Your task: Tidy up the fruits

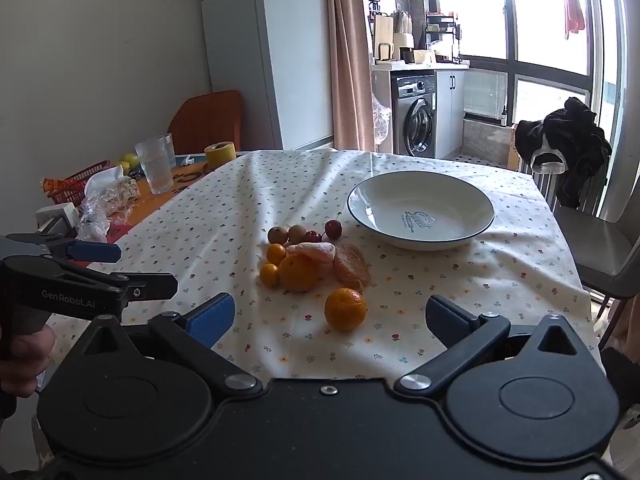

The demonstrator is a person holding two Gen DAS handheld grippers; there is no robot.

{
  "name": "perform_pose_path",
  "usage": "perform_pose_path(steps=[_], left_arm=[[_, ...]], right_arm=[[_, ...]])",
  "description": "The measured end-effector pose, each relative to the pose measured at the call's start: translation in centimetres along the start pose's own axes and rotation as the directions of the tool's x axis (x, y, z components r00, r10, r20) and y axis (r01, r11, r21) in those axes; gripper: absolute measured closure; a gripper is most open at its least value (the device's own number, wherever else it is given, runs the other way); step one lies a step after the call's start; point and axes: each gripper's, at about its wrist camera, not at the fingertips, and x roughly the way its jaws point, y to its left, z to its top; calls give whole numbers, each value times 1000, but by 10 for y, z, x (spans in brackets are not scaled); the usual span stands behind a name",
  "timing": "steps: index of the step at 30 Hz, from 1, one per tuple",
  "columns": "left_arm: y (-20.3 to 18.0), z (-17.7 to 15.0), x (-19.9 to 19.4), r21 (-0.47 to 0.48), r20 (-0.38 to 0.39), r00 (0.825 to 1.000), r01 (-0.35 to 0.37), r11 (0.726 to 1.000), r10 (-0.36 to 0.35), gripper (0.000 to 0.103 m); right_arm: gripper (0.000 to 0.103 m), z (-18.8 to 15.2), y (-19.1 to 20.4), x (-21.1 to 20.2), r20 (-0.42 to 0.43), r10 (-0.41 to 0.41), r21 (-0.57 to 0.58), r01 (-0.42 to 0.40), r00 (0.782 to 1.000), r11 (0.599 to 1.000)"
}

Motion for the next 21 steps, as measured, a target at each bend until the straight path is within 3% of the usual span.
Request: perform_pose_path(steps=[21], left_arm=[[-3,-1,-6,-4,12,1000,12,1000,-12,0]], right_arm=[[0,-2,-3,-1,-26,25,33,-24,999,999]])
